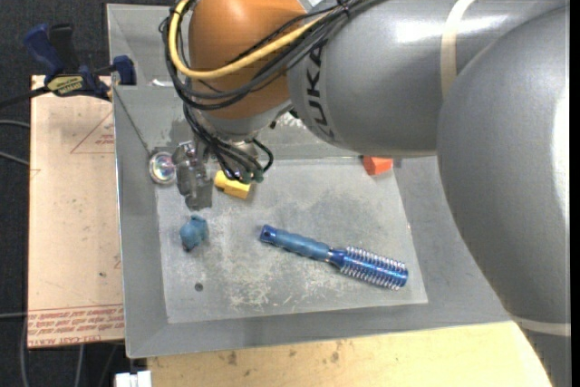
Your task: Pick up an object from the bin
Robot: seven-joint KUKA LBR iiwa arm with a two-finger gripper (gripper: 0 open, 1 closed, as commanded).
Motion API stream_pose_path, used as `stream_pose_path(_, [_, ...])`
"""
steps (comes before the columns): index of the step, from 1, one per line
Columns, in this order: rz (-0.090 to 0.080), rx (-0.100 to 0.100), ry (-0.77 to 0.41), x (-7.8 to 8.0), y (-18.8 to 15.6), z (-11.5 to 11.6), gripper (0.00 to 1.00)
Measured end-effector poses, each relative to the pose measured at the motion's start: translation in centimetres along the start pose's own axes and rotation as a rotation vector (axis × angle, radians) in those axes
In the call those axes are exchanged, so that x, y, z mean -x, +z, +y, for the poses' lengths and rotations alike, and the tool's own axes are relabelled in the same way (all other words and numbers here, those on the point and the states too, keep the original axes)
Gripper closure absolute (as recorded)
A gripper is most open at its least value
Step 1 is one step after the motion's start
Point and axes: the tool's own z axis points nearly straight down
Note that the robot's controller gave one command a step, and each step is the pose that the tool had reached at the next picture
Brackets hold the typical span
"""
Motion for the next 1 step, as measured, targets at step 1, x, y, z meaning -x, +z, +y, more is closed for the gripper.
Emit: stream_pose_path(1, [0.009, -0.001, 0.001, -0.21, 0.49, -0.03, 0.0])
